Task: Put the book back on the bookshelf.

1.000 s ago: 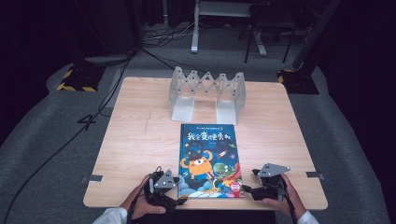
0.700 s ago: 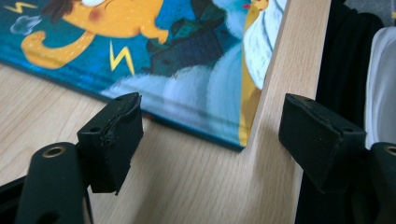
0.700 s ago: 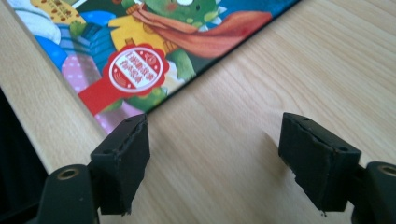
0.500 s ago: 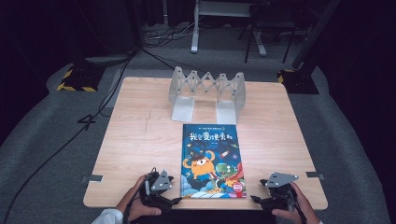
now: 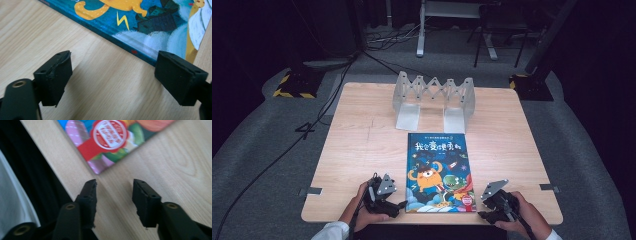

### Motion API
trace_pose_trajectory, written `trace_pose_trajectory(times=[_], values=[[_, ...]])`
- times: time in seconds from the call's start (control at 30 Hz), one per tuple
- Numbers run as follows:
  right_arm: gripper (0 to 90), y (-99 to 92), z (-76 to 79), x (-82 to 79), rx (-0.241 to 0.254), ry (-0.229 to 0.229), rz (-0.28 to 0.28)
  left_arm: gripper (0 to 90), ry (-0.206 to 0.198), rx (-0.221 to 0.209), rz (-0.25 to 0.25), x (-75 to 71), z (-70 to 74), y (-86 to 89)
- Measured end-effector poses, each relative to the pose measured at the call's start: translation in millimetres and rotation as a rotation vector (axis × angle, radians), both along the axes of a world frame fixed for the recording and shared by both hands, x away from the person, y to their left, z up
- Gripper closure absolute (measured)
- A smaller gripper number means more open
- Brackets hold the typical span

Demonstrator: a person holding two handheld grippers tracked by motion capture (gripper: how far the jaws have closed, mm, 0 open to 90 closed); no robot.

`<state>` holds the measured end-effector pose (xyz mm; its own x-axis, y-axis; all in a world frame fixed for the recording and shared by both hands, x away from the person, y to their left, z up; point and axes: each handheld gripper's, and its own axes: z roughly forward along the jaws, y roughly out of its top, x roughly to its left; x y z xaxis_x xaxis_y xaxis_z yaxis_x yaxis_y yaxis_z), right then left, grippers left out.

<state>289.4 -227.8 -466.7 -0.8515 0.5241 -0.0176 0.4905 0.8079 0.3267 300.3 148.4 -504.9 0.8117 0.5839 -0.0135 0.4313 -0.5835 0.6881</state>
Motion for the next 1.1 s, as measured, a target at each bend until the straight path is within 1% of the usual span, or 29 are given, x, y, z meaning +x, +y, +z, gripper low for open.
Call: trace_pose_trajectory(times=[0.03, 0.07, 0.1, 0.17, 0.2, 0.3, 0.33, 0.37, 0.47, 0.5, 0.57, 0.6, 0.63, 0.67, 0.73, 0.77, 0.8, 0.83, 0.87, 0.9, 0.93, 0.97, 1.0, 1.03, 1.07, 1.1], values=[[57.2, 0.0, 0.0, 0.0, 0.000, 0.000, 0.000, 14.5, 0.000, 0.000, 0.000, 0.0, 0.0, 0.0], [59.9, 5.9, 1.6, 2.8, -0.035, 0.030, 0.018, 14.5, 0.000, 0.000, 0.002, -0.2, 0.0, -0.1], [61.6, 7.8, 2.1, 4.9, -0.046, 0.034, 0.025, 14.6, 0.000, 0.000, 0.002, -0.2, 0.0, -0.1], [63.2, 9.6, 2.5, 6.3, -0.050, 0.039, 0.022, 14.6, 0.000, -0.003, 0.008, -0.9, -0.1, -0.6], [64.4, 12.8, 2.9, 7.4, -0.056, 0.043, 0.034, 14.6, 0.000, -0.003, 0.009, -1.0, -0.1, -0.7], [66.1, 14.8, 2.7, 7.1, -0.045, 0.043, 0.040, 14.6, 0.000, -0.003, 0.009, -0.9, -0.1, -0.8], [68.2, 16.0, 2.0, 5.4, -0.019, 0.034, 0.049, 14.6, 0.002, -0.004, 0.010, -0.9, -0.1, -1.0], [68.2, 16.0, 2.0, 5.4, -0.019, 0.034, 0.049, 14.6, 0.002, -0.005, 0.010, -0.8, -0.1, -1.0], [68.3, 11.7, 0.2, 1.5, 0.020, 0.007, 0.040, 14.6, 0.003, -0.004, 0.011, -0.8, -0.1, -1.2], [68.3, 11.7, 0.2, 1.5, 0.020, 0.007, 0.040, 14.6, 0.003, -0.002, 0.009, -0.4, 0.1, -1.2], [68.1, 7.7, -1.4, -0.9, 0.054, -0.014, 0.033, 14.6, 0.003, -0.002, -0.004, 1.7, 0.3, -1.1], [68.0, 6.2, -2.2, -2.4, 0.069, -0.025, 0.032, 14.6, 0.007, -0.003, -0.002, 2.0, 0.4, -1.3], [68.0, 0.6, -4.3, -4.1, 0.119, -0.034, 0.021, 14.5, 0.008, -0.004, -0.004, 2.3, 0.4, -1.4], [68.0, -2.3, -5.2, -3.6, 0.145, -0.028, 0.010, 14.5, 0.007, -0.005, -0.006, 2.4, 0.3, -1.1], [68.2, -10.3, -7.9, -1.2, 0.216, -0.010, -0.010, 14.5, 0.004, -0.008, -0.006, 2.3, 0.0, -1.0], [68.2, -10.3, -7.9, -1.2, 0.216, -0.010, -0.010, 14.5, 0.004, -0.008, -0.006, 2.3, 0.0, -1.0], [67.3, -15.2, -10.3, 0.9, 0.268, -0.002, -0.028, 14.6, 0.004, -0.008, -0.007, 2.2, -0.1, -0.9], [67.3, -15.2, -10.3, 0.9, 0.268, -0.002, -0.028, 14.6, 0.004, -0.008, -0.007, 2.2, -0.1, -0.9], [67.5, -17.0, -11.4, 1.7, 0.289, -0.002, -0.031, 14.6, 0.003, -0.006, -0.009, 2.2, -0.1, -1.2], [67.8, -17.8, -11.7, 2.2, 0.332, -0.034, -0.032, 14.4, 0.001, -0.001, -0.013, 2.3, 0.0, -1.5], [67.8, -17.8, -11.7, 2.2, 0.332, -0.034, -0.032, 14.4, 0.001, -0.001, -0.013, 2.3, 0.0, -1.5], [67.0, -18.0, -11.7, 3.5, 0.386, -0.024, -0.031, 14.4, 0.002, -0.001, -0.013, 2.2, 0.0, -1.6], [64.3, -12.6, -9.7, 2.1, 0.327, -0.038, 0.006, 14.5, 0.001, -0.002, -0.014, 2.3, 0.0, -1.5], [62.3, -9.4, -7.5, 0.2, 0.263, -0.052, 0.017, 14.5, 0.001, -0.002, -0.013, 2.1, 0.0, -1.6], [62.3, -9.4, -7.5, 0.2, 0.263, -0.052, 0.017, 14.6, 0.001, -0.002, -0.013, 2.1, 0.0, -1.6], [61.4, -7.9, -5.0, -1.4, 0.226, -0.064, 0.010, 14.6, 0.001, -0.001, -0.013, 2.1, 0.0, -1.5]])
